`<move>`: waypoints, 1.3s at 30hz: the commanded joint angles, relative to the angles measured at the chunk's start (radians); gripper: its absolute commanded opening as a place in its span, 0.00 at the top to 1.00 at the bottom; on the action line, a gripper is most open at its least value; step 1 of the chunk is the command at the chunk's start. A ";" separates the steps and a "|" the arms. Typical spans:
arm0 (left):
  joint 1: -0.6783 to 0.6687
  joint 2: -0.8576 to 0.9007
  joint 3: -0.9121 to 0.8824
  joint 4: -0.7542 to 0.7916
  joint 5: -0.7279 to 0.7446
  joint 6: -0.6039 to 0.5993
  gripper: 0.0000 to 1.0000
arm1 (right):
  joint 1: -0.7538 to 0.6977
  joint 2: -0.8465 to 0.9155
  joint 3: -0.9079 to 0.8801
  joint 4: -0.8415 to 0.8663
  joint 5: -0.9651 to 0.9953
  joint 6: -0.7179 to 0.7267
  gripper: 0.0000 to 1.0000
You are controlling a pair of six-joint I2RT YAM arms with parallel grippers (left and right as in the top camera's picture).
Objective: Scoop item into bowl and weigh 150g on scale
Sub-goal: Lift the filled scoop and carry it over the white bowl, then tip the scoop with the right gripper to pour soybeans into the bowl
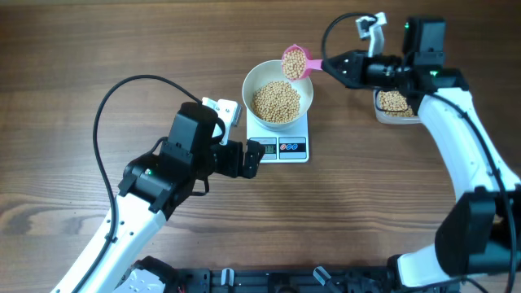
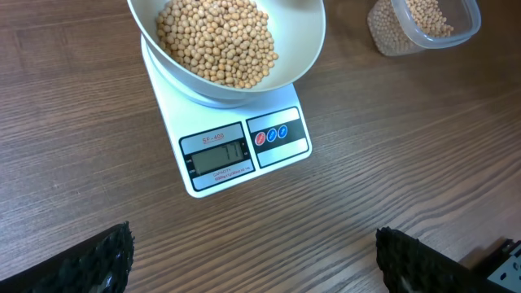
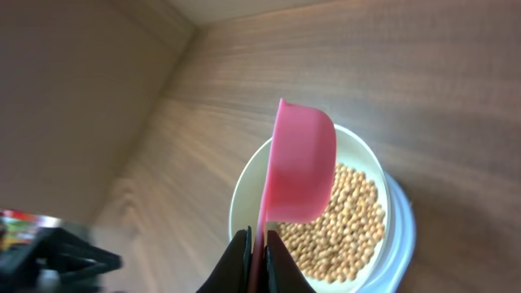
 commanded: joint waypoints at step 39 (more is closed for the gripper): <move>-0.005 0.006 0.000 0.003 -0.002 0.005 0.00 | 0.337 -0.089 -0.001 0.097 0.655 -0.575 0.96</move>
